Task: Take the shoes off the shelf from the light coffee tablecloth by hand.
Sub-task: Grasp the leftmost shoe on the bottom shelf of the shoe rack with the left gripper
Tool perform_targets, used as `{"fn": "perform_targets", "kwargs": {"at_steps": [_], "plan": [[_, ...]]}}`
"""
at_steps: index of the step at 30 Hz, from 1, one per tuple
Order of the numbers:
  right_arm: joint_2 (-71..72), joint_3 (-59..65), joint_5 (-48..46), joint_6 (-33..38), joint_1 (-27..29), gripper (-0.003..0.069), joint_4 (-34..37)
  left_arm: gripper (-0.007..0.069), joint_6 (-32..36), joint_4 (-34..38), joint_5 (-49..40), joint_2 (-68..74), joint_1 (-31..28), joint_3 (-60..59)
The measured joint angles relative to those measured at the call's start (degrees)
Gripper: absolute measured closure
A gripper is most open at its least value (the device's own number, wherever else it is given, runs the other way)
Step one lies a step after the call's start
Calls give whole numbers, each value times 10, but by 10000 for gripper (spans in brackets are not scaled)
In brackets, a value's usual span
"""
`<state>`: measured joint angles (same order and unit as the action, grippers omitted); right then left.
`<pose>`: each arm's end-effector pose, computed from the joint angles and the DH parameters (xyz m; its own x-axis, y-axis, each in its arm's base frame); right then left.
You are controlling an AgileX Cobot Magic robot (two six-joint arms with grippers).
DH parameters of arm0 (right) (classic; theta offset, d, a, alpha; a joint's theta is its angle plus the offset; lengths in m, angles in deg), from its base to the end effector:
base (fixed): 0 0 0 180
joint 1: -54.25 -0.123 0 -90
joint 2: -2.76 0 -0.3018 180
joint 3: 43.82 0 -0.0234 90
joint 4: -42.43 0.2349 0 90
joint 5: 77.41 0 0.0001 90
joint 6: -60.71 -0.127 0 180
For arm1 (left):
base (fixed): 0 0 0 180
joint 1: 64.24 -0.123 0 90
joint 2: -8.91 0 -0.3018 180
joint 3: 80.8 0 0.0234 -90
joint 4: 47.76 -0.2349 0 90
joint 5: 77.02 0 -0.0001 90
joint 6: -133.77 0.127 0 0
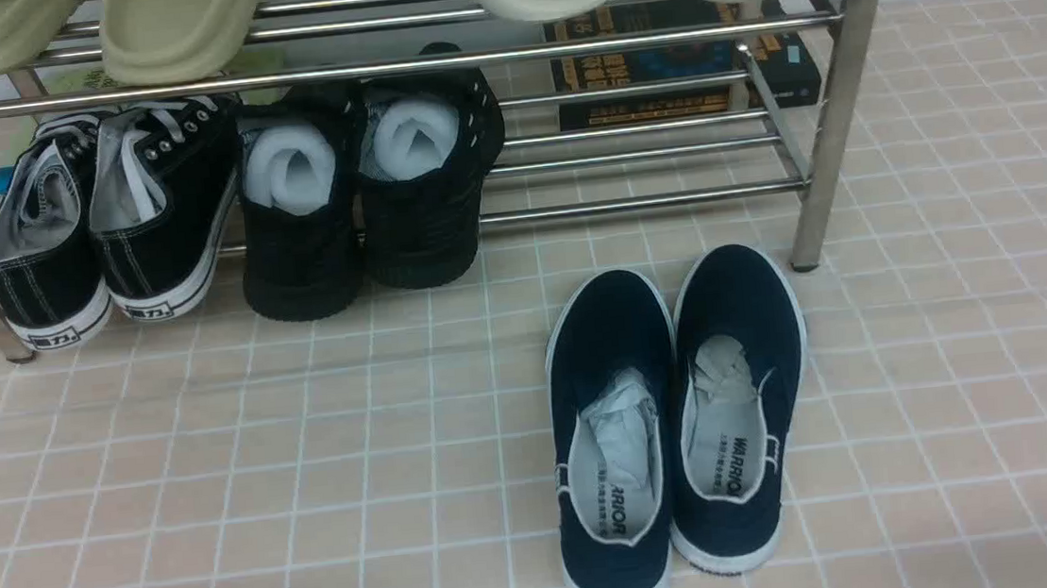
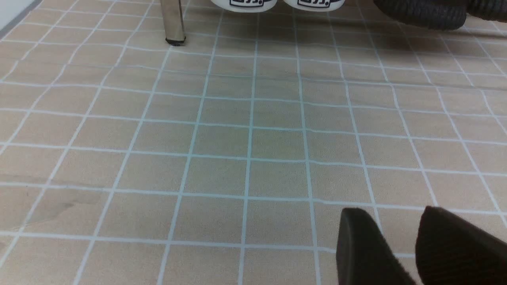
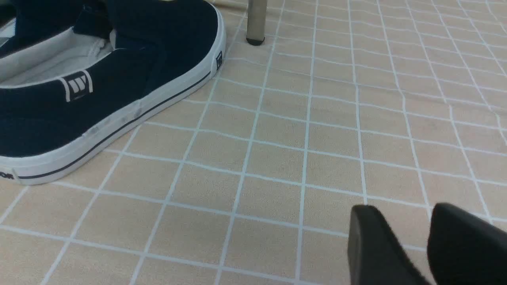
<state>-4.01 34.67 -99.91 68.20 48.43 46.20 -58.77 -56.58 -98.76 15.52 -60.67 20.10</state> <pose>0.0528 0.0086 0.1626 -0.2932 -0.1001 -0.9508 -0.1461 0.9875 -0.0589 0.0541 0.0039 0.1610 -0.2952 -0.0573 -0.9537 -0.0143 0.9984 -0.0555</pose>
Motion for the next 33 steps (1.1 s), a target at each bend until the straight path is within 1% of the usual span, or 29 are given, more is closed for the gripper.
{"fn": "perform_targets", "kwargs": {"at_steps": [33], "plan": [[0, 0, -1, 1, 0, 420, 0, 385, 0, -7, 0, 0, 0, 0]]}}
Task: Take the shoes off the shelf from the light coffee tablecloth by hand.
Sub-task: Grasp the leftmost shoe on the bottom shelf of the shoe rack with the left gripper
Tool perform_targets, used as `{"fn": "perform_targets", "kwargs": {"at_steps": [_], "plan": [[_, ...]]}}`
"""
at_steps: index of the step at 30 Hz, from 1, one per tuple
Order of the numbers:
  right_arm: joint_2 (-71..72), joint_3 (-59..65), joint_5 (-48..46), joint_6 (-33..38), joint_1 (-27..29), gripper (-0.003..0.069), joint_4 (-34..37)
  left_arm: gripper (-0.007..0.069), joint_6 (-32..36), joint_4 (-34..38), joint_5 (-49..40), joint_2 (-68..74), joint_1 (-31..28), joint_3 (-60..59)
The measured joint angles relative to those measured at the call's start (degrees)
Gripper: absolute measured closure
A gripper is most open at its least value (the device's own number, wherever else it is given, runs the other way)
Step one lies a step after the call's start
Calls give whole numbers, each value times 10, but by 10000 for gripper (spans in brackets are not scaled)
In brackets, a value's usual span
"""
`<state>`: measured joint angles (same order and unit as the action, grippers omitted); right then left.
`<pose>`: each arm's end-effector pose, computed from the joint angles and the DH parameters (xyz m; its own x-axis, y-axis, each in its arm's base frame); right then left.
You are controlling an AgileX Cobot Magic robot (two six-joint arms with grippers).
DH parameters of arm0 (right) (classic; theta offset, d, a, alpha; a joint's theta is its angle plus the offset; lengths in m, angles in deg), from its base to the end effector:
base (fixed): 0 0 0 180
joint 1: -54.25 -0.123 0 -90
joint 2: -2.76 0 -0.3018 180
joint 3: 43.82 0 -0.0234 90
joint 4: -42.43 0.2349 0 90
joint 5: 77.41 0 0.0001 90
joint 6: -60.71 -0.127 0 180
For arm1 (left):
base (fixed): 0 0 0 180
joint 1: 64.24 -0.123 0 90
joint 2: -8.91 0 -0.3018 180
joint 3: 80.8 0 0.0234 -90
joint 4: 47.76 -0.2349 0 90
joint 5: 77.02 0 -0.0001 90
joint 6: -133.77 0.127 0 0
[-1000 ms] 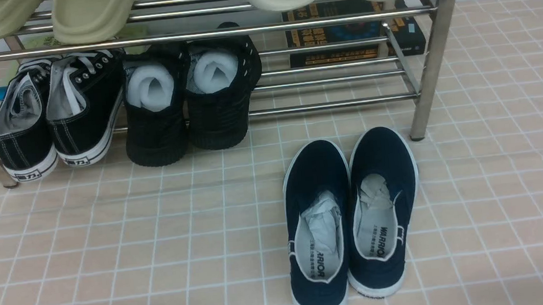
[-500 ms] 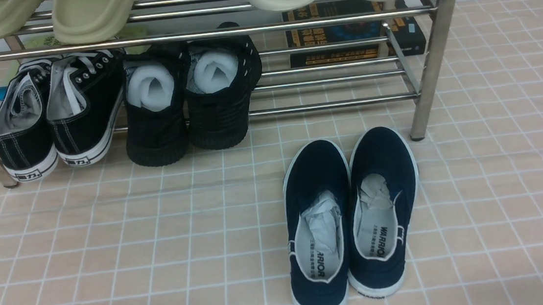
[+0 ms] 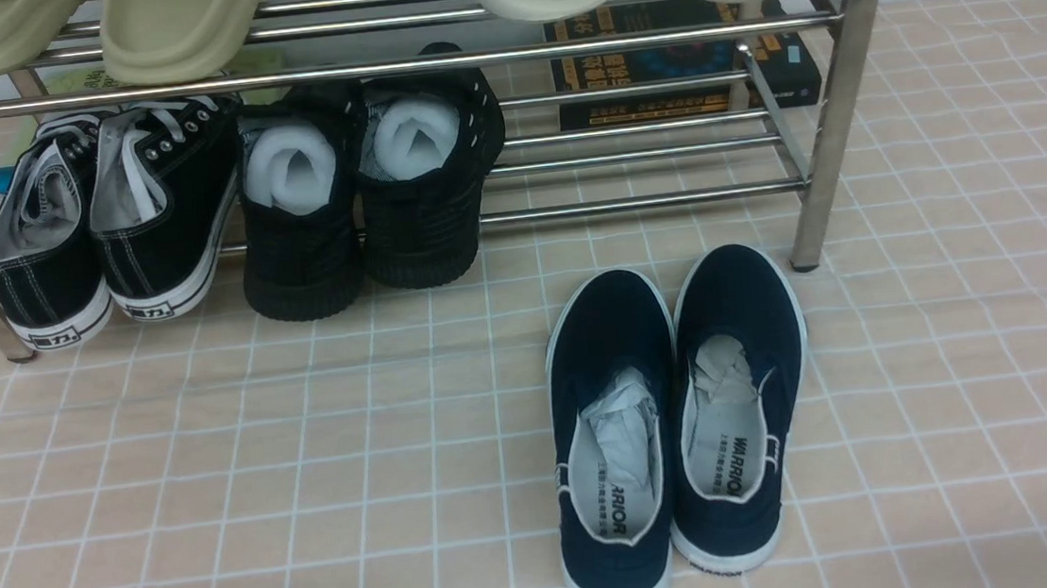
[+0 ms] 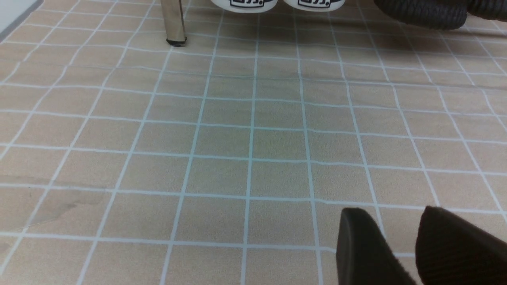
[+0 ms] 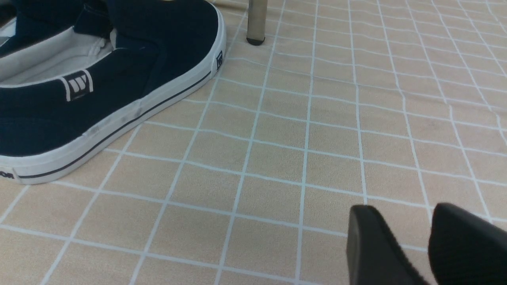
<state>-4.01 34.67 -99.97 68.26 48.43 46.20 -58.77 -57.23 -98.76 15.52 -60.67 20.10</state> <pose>0.0527 0.0086 0.1625 -0.2941 -0.1013 -0.9504 -0.1465 0.9874 -0.0599 0.0542 0.0044 0.1611 -0.2945 -0.0467 -0.9545 -0.0152 0.9989 -0.0442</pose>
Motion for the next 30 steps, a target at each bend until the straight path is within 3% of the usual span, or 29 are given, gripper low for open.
{"fn": "perform_targets", "kwargs": {"at_steps": [19, 28, 30], "plan": [[0, 0, 0, 0, 0, 420, 0, 385, -17, 3, 0, 0, 0, 0], [0, 0, 0, 0, 0, 420, 0, 385, -280, 298, 42, 0, 0, -2], [0, 0, 0, 0, 0, 420, 0, 385, -302, 318, 47, 0, 0, -2]]}}
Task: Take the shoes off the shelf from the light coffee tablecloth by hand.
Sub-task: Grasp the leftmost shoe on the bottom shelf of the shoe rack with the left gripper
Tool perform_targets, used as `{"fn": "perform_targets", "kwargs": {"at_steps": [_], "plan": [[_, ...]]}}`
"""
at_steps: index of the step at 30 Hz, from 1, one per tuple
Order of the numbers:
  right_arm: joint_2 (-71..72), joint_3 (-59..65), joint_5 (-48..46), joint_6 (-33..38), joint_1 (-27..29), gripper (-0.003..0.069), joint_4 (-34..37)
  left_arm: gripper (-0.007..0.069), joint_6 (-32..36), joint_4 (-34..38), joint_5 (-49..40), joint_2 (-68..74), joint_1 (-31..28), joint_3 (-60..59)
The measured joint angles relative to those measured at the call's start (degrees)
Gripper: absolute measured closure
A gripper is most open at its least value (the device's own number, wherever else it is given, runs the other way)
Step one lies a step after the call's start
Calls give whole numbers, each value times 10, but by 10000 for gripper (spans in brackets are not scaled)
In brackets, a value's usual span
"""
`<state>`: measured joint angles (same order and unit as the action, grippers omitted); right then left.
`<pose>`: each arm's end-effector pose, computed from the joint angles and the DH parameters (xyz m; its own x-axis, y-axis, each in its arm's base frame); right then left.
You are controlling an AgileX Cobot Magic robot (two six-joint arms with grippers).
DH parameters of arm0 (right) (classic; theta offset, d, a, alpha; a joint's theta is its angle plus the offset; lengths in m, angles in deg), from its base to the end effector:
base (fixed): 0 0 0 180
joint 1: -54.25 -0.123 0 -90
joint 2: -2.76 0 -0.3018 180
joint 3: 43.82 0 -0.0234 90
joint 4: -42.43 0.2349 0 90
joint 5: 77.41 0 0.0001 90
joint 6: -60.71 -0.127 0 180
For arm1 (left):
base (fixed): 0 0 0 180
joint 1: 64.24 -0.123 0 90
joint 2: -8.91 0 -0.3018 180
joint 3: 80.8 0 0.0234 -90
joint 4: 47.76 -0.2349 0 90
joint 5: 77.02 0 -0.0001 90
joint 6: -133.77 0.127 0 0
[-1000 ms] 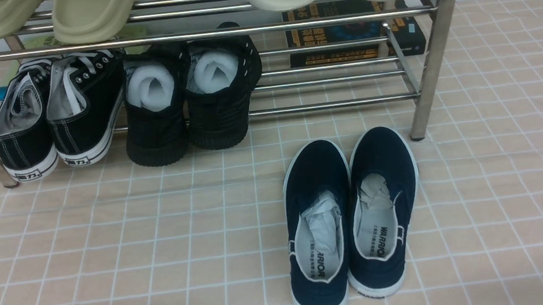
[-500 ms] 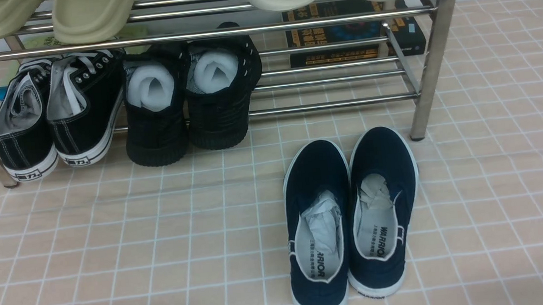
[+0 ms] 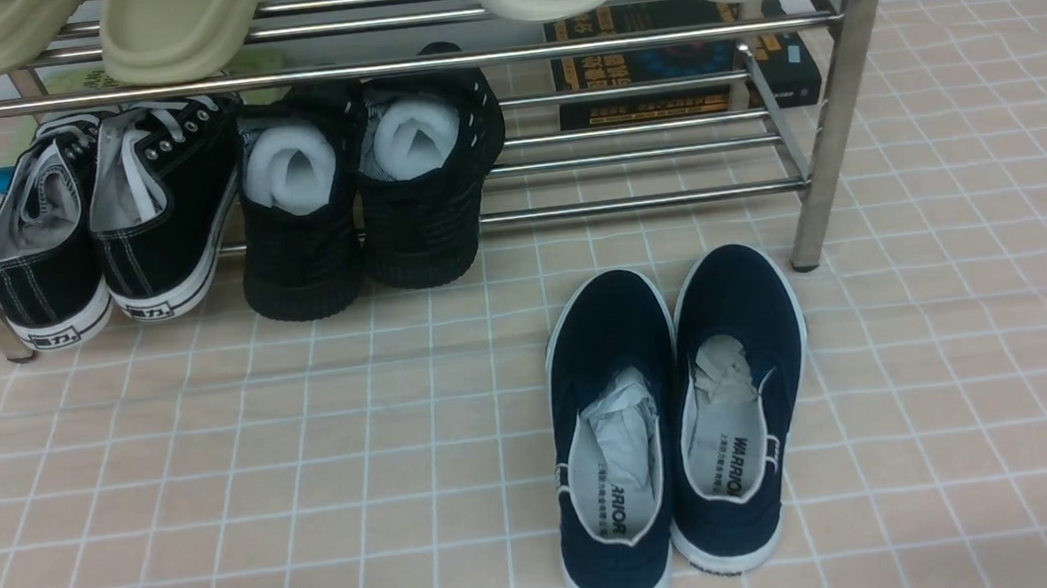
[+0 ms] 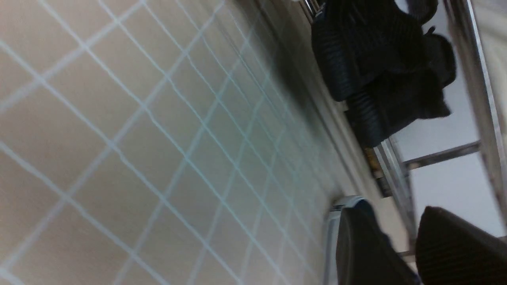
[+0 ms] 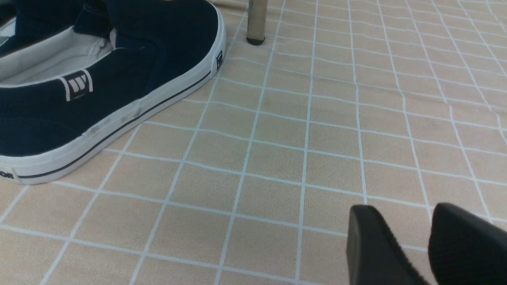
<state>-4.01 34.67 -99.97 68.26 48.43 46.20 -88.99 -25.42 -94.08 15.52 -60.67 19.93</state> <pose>0.0527 0.0086 0.1625 -0.2941 -0.1013 -0.9504 -0.1465 0.9874 -0.0599 0.0554 -0.0177 0.1722 -0.2421 -0.8814 -0.4056 -0.1083 0.4400 -0.8914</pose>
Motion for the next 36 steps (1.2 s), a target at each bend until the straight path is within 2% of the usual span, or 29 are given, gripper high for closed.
{"fn": "perform_targets", "kwargs": {"at_steps": [3, 9, 15, 18, 22, 24, 25, 28, 31, 33, 34, 35, 36], "plan": [[0, 0, 0, 0, 0, 420, 0, 385, -23, 27, 19, 0, 0, 0], [0, 0, 0, 0, 0, 420, 0, 385, -26, 27, 63, 0, 0, 0], [0, 0, 0, 1, 0, 420, 0, 387, 24, 16, 218, 0, -2, -1], [0, 0, 0, 2, 0, 420, 0, 437, 50, 16, 236, 0, -2, 12], [0, 0, 0, 2, 0, 420, 0, 531, 92, 7, 203, 10, -2, 63], [0, 0, 0, 2, 0, 420, 0, 600, 138, -2, 160, 54, -2, 125], [0, 0, 0, 2, 0, 420, 0, 608, 145, -3, 152, 63, -2, 135], [0, 0, 0, 2, 0, 420, 0, 623, 206, -9, 56, 164, -2, 227], [0, 0, 0, 2, 0, 420, 0, 623, 239, -18, -27, 246, -2, 286], [0, 0, 0, 2, 0, 420, 0, 623, 266, -39, -124, 336, -2, 335], [0, 0, 0, 2, 0, 420, 0, 623, 269, -42, -124, 343, -2, 339], [0, 0, 0, 2, 0, 420, 0, 623, 286, -69, -178, 402, -2, 375], [0, 0, 0, 2, 0, 420, 0, 623, 293, -85, -194, 429, -2, 387]]}}
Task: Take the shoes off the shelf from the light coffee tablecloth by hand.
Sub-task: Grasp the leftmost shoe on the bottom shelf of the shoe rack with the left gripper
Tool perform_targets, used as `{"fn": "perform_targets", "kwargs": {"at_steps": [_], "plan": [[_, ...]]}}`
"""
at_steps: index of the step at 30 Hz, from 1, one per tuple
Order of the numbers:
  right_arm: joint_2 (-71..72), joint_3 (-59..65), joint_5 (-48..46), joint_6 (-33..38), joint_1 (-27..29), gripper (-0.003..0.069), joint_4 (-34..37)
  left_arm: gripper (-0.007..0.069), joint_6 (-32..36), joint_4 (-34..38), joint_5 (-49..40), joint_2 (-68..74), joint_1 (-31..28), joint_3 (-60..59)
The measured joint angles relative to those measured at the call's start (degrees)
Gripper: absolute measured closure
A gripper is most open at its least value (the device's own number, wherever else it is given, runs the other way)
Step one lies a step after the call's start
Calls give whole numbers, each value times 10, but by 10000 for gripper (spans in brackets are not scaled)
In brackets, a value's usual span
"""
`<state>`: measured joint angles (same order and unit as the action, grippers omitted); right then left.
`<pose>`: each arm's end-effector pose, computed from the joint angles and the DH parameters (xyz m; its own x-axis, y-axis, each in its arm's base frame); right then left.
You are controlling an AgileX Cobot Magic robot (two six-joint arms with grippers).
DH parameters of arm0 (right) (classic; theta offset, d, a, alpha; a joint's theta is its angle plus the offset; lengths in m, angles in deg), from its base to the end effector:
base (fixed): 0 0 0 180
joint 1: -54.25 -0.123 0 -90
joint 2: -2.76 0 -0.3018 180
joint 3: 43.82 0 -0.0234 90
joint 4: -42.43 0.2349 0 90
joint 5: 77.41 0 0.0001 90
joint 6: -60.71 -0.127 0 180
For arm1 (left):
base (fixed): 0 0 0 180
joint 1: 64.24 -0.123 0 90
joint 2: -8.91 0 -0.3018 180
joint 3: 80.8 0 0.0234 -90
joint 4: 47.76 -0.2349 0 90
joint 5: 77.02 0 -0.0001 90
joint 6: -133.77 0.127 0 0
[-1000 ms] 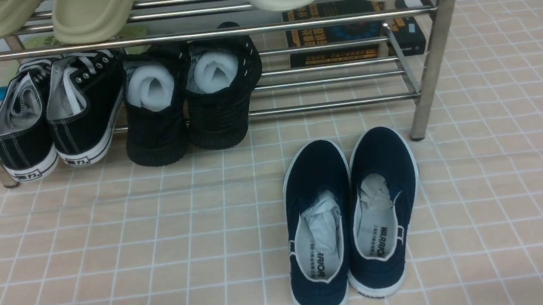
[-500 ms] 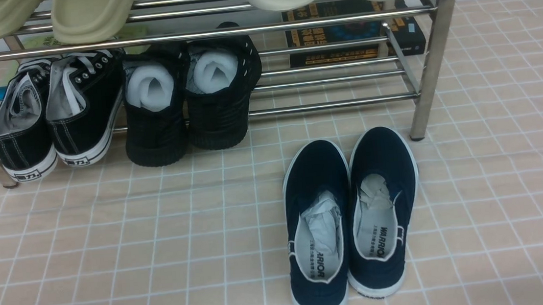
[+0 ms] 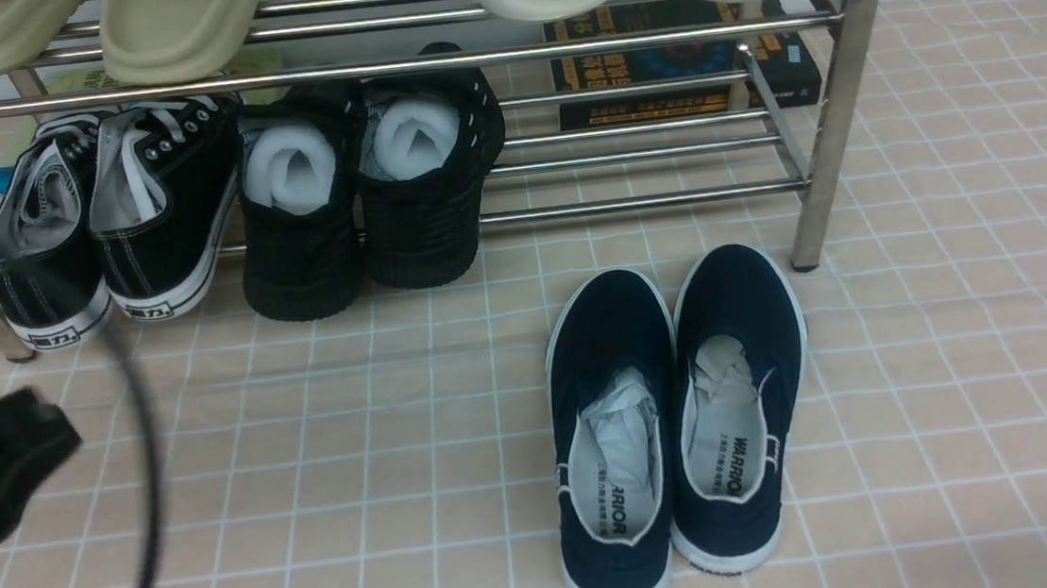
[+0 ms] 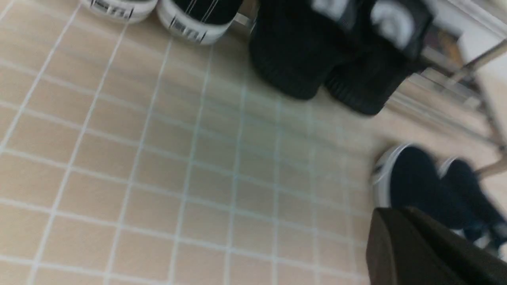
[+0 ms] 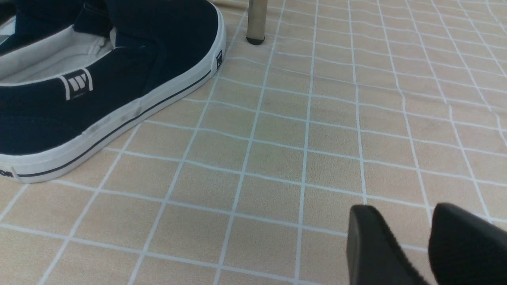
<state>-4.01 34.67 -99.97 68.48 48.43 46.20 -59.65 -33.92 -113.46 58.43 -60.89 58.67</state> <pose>0.0527 0.0086 0.1625 -0.2935 -0.1050 -0.9502 -0.1476 0.9870 -0.0635 0.1397 -0.0263 0.3023 -0.6015 -0.3780 -0.7038 -0.0854 0.9063 -0.4138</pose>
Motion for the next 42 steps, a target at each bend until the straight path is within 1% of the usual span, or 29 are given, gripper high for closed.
{"fn": "perform_targets", "kwargs": {"at_steps": [3, 6, 9, 11, 12, 13, 14, 15, 16, 17, 19, 20, 21, 22, 23, 24, 25, 28, 33, 35, 38, 42], "plan": [[0, 0, 0, 0, 0, 420, 0, 623, 14, -61, -57, 78, 0, 56], [0, 0, 0, 0, 0, 420, 0, 623, 0, -125, -88, 146, 0, 111], [0, 0, 0, 0, 0, 420, 0, 623, -33, -189, -105, 203, 0, 155], [0, 0, 0, 0, 0, 420, 0, 623, -76, -252, -123, 248, 0, 196], [0, 0, 0, 0, 0, 420, 0, 622, -90, -268, -129, 263, 0, 207], [0, 0, 0, 0, 0, 420, 0, 621, -120, -294, -141, 283, -1, 227], [0, 0, 0, 0, 0, 420, 0, 620, -129, -303, -144, 291, -2, 235], [0, 0, 0, 0, 0, 420, 0, 618, -155, -326, -158, 318, -11, 272], [0, 0, 0, 0, 0, 420, 0, 616, -164, -329, -165, 338, -19, 293], [0, 0, 0, 0, 0, 420, 0, 615, -165, -326, -178, 361, -36, 326], [0, 0, 0, 0, 0, 420, 0, 613, -145, -294, -197, 397, -75, 383], [0, 0, 0, 0, 0, 420, 0, 613, -138, -289, -199, 405, -79, 389], [0, 0, 0, 0, 0, 420, 0, 613, -103, -237, -219, 438, -118, 434], [0, 0, 0, 0, 0, 420, 0, 613, -78, -206, -230, 458, -137, 454], [0, 0, -1, 0, 0, 420, 0, 611, -53, -182, -238, 476, -150, 468], [0, 0, -1, 0, 0, 420, 0, 611, -48, -176, -242, 480, -153, 471], [0, 0, -1, 0, 0, 420, 0, 609, -14, -131, -251, 509, -173, 491], [0, 0, -1, 0, 0, 420, 0, 605, 20, -90, -251, 537, -181, 501], [0, 0, -1, 0, 0, 420, 0, 585, 30, -62, -210, 560, -181, 504], [0, 0, -1, 0, 0, 420, 0, 561, 30, -62, -190, 561, -181, 505], [0, 0, -1, 0, 0, 420, 0, 503, 22, -57, -161, 561, -181, 505], [0, 0, -1, 0, 0, 420, 0, 372, 10, -56, -136, 561, -181, 505]]}}
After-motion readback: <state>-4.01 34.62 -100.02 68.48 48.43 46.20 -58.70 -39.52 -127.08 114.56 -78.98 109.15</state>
